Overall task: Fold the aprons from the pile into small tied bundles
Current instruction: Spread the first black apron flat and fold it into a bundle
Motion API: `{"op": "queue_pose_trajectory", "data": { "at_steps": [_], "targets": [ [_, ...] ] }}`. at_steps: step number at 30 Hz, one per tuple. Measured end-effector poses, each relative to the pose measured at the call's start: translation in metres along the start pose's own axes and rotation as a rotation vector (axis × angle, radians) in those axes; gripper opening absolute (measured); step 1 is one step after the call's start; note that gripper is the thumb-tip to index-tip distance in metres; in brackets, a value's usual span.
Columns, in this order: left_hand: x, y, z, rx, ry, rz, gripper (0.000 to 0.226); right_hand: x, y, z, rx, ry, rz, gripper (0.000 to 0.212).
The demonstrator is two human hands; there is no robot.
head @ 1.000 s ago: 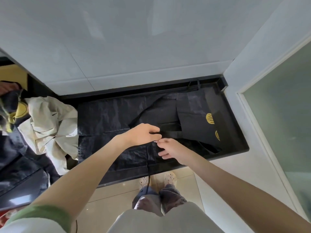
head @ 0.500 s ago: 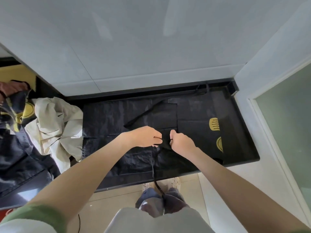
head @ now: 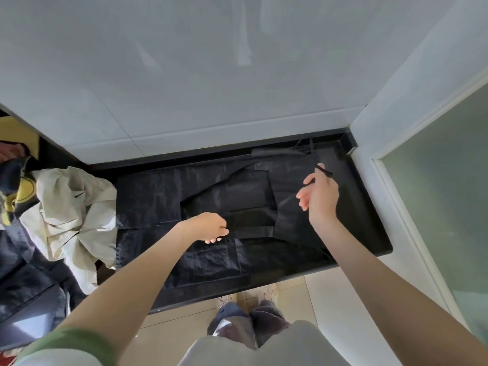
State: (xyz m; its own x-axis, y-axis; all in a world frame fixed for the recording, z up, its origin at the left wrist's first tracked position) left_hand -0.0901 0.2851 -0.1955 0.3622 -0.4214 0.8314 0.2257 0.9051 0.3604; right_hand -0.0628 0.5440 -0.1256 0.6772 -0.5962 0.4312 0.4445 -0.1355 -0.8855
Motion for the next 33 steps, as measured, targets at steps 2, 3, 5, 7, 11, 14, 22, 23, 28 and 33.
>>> {"op": "queue_pose_trajectory", "data": {
  "at_steps": [2,3,5,7,11,14,22,23,28,33],
  "targets": [
    [-0.007,-0.003,0.006,0.000,0.035,0.047,0.024,-0.007,0.000,0.021,0.062,0.108,0.031,0.052],
    [-0.010,-0.002,0.012,-0.009,0.085,0.064,0.022,-0.011,0.002,0.028,0.141,0.118,0.041,0.050],
    [-0.015,0.004,0.031,-0.089,0.214,0.073,0.026,-0.021,0.015,0.034,0.354,0.077,-0.018,0.036],
    [-0.020,0.017,0.050,-0.099,0.353,0.048,0.033,-0.031,0.037,0.044,0.471,0.087,-0.163,0.030],
    [-0.023,0.053,0.078,-0.045,0.563,-0.027,0.041,-0.040,0.045,0.054,0.561,0.115,-0.173,0.040],
    [-0.037,0.082,0.087,-0.069,0.611,-0.122,0.053,-0.057,0.022,0.048,0.630,0.083,-0.001,0.051],
    [-0.090,0.123,0.085,-0.283,0.516,-0.237,0.073,-0.139,-0.020,0.004,0.962,-0.093,0.126,0.052],
    [-0.096,0.123,0.086,-0.281,0.513,-0.199,0.076,-0.149,-0.018,-0.002,0.975,-0.128,0.105,0.053],
    [-0.110,0.113,0.108,-0.212,0.639,0.028,0.065,-0.173,-0.011,-0.023,1.062,-0.215,0.117,0.041],
    [-0.115,0.111,0.123,-0.263,0.646,0.042,0.045,-0.166,-0.033,-0.034,1.000,-0.228,0.345,0.013]
  ]
}}
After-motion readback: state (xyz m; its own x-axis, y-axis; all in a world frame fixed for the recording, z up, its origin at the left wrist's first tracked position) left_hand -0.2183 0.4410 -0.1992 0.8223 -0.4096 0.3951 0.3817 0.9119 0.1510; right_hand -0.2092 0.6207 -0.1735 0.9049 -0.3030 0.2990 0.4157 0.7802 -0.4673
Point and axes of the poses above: each hand's wrist, its own x-axis away from the middle knuckle, its own z-axis out of the back of the hand, y = z × x, the point moved 8 cm from there along -x, towards the middle knuckle, and after that the axes turned 5 degrees about -y, right-handed, at the moved point
